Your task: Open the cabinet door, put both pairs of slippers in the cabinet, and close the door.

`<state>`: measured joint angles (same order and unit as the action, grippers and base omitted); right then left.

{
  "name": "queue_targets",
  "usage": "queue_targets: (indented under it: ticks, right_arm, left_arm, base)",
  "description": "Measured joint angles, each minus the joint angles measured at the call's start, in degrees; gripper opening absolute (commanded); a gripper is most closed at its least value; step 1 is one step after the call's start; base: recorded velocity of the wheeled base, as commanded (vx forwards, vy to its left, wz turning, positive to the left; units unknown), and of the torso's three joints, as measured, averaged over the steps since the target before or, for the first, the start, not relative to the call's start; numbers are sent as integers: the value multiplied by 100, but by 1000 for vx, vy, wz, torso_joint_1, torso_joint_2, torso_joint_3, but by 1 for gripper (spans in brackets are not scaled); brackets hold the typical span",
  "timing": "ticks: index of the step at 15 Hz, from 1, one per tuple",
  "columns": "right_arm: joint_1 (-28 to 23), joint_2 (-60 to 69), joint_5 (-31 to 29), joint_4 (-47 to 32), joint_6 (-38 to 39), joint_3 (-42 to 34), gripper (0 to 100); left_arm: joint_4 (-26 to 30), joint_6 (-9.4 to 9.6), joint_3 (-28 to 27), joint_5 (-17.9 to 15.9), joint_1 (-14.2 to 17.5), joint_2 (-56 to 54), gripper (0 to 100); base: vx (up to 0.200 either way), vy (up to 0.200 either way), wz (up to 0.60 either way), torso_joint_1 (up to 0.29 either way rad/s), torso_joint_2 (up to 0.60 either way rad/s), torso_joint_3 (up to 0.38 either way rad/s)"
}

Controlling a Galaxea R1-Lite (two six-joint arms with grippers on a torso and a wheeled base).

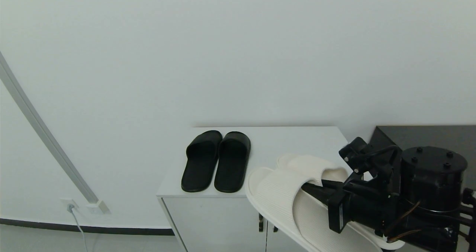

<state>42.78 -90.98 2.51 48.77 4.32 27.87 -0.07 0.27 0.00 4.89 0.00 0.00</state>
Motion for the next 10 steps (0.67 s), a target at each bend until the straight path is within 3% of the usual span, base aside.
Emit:
queue_targets:
  ticks: [7, 10]
  right_arm:
    - [5, 88, 2, 13, -90, -144, 0]
    - [-4, 105, 2, 29, -377, -268, 0]
  left_arm:
    - [0, 0, 0, 1, -2, 0, 0]
    - [-4, 0, 0, 0, 2, 0, 0]
  base:
    - [-200, 0, 0, 0, 4, 4]
    - [0, 0, 0, 0, 0, 0]
